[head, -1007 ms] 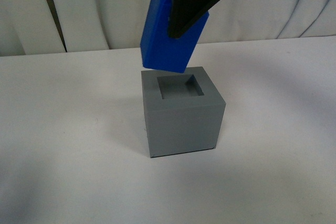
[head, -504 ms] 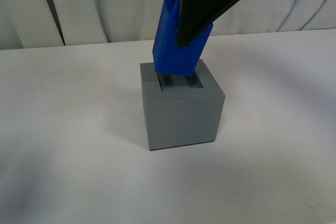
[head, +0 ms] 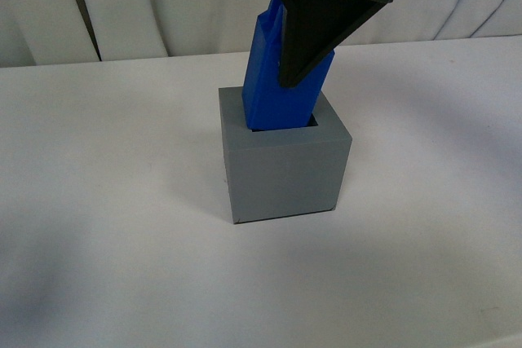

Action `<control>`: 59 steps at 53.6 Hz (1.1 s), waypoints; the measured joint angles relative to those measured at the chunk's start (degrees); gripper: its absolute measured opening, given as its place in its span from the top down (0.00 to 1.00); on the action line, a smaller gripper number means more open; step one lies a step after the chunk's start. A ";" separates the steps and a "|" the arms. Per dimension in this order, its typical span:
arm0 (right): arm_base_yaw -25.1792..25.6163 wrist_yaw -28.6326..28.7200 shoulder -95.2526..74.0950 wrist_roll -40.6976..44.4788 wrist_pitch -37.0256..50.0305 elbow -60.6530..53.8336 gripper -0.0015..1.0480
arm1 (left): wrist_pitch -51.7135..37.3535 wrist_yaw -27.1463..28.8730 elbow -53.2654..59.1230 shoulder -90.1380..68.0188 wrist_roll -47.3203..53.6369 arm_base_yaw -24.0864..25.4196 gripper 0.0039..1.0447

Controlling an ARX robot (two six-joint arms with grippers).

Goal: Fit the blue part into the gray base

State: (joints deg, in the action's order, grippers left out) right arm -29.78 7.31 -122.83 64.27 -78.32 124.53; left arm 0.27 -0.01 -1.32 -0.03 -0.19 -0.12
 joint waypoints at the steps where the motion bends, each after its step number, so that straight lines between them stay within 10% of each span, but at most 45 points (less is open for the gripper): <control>1: 0.00 -0.04 -0.07 0.02 -0.09 0.00 0.54 | 0.00 0.02 0.00 0.00 0.00 0.00 0.06; 31: 0.63 -1.18 -0.26 1.29 0.31 -0.94 0.54 | 0.00 0.02 0.00 0.00 0.00 0.00 0.06; 46: 1.57 3.52 -0.50 0.35 0.52 0.83 0.06 | 0.00 0.02 0.00 0.00 0.00 0.00 0.06; 59: 7.04 12.90 8.98 -2.08 7.72 -6.99 0.07 | 0.00 0.02 0.00 0.00 0.00 0.00 0.06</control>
State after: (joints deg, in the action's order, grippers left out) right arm -22.74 20.21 -113.84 62.19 -70.61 117.54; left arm 0.27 0.01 -1.32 -0.03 -0.19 -0.12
